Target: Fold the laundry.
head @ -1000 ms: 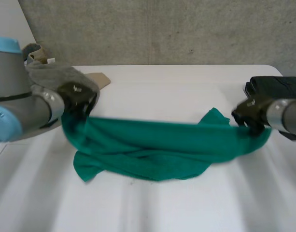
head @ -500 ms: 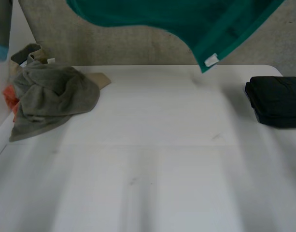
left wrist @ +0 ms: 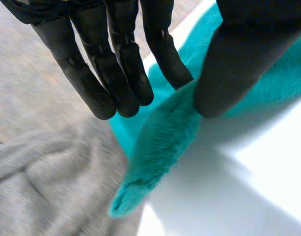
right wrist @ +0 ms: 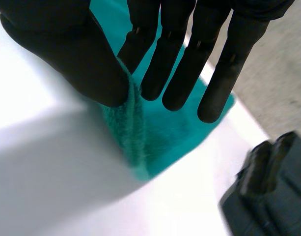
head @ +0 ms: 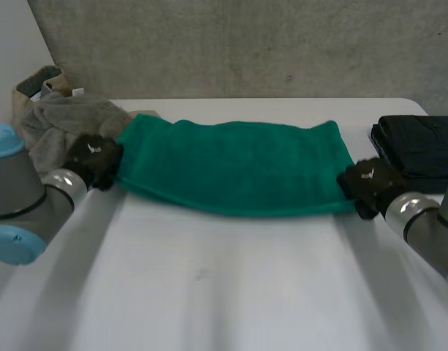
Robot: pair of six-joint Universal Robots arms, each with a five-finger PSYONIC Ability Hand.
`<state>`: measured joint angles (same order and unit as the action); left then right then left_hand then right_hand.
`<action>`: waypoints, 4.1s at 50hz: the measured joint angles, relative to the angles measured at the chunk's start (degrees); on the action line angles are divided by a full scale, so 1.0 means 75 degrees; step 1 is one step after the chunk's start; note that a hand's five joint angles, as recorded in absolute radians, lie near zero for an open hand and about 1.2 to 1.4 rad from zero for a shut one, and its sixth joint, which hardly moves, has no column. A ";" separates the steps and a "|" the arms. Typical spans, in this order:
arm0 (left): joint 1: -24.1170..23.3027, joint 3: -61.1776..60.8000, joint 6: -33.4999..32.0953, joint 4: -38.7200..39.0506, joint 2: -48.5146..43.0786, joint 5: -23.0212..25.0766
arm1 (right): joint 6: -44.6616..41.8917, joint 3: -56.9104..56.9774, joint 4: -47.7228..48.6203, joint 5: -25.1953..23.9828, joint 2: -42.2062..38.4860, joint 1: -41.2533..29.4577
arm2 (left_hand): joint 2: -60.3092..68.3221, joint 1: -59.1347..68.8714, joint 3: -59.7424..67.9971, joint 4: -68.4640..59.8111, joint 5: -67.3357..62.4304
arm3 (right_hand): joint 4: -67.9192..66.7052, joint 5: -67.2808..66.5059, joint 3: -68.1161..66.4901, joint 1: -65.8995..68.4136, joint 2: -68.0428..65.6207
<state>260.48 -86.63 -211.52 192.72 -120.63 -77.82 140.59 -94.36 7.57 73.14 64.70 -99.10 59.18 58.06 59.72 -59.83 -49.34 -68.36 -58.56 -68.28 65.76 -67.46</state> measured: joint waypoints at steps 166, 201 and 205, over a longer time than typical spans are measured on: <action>0.0406 0.1852 -0.1890 -0.3401 -0.1058 0.0758 | 0.0066 -0.0270 -0.0750 0.0272 0.0062 0.0221 | -0.4249 -0.4192 -0.4314 0.4443 0.4384 | 0.0000 -0.0001 -0.0001 0.0000 0.0000; -0.0242 0.3941 -0.2251 -0.2834 -0.2805 -0.0121 | 0.0179 -0.0115 -0.0751 0.0583 -0.0114 0.0228 | -0.2531 -0.2306 -0.2630 0.2629 0.2629 | 0.0000 0.0001 -0.0001 0.0000 0.0000; -0.0304 0.4208 -0.2188 -0.2838 -0.2938 -0.0225 | 0.0170 -0.0121 -0.0751 0.0584 -0.0109 0.0230 | -0.0881 -0.0637 -0.0969 0.0983 0.1011 | 0.0000 -0.0001 -0.0001 0.0000 0.0000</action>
<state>258.20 -55.07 -227.93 171.44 -142.67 -79.50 141.87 -95.27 1.94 77.52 63.88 -97.37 52.57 53.29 52.45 -52.46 -41.76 -68.36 -58.57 -68.29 65.76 -67.46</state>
